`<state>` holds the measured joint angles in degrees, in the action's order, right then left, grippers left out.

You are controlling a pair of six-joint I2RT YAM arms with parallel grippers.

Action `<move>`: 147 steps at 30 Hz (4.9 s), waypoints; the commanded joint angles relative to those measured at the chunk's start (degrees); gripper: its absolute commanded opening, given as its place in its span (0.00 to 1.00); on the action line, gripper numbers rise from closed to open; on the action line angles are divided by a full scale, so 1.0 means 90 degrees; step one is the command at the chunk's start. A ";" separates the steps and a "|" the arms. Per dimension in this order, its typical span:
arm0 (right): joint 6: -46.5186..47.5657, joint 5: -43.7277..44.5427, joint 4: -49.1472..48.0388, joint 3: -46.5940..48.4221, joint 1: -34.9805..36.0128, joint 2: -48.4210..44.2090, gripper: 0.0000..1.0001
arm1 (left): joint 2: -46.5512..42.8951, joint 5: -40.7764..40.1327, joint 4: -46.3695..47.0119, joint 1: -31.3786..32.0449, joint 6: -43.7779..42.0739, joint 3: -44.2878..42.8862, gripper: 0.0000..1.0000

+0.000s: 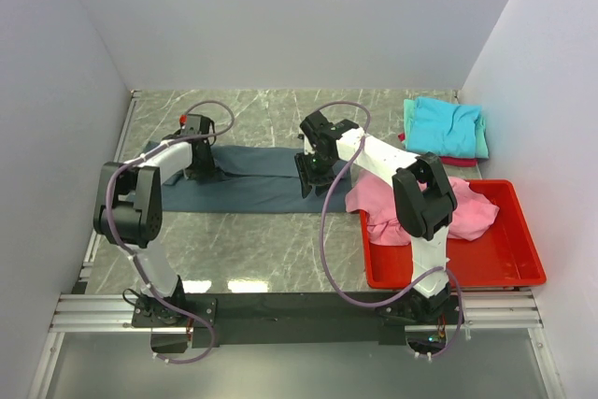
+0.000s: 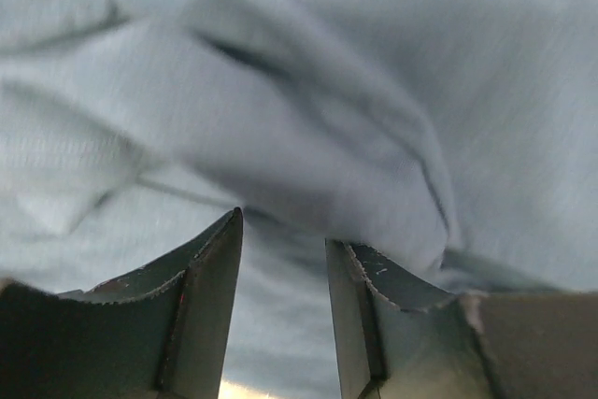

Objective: Fold and stack the t-shirts
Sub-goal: Fold the tshirt

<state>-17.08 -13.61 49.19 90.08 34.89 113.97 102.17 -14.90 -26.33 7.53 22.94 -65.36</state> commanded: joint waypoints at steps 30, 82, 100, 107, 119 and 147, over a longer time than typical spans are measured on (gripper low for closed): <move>-0.0045 -0.0002 0.0267 0.0293 0.0117 0.0051 0.51 | 0.0582 -0.0454 0.0728 -0.0124 -0.0410 -0.0677 0.11; 0.0033 -0.0538 0.0267 0.2020 0.0654 0.0705 0.51 | -0.0669 0.1928 -0.2652 -0.1401 0.0576 -0.2043 0.99; -0.1227 -0.2463 -0.2360 0.2813 0.1328 0.1954 0.51 | 0.1186 0.1528 -0.0961 -0.2955 0.0528 -0.3234 0.99; -0.1256 -0.2395 -0.2662 0.2852 0.1494 0.2356 0.51 | 0.1577 0.1830 -0.0816 -0.3161 0.0508 -0.3294 0.97; -0.1549 -0.2336 -0.3278 0.2754 0.1562 0.2795 0.52 | 0.1909 0.2397 -0.0542 -0.3161 0.0625 -0.3177 0.83; -0.1872 -0.2395 -0.3338 0.3311 0.1845 0.3557 0.30 | 0.2407 0.2905 -0.0200 -0.3161 0.1054 -0.3567 0.32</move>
<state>-34.20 -35.53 18.28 116.79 50.46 144.00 122.93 9.47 -30.17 -21.04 31.29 -94.65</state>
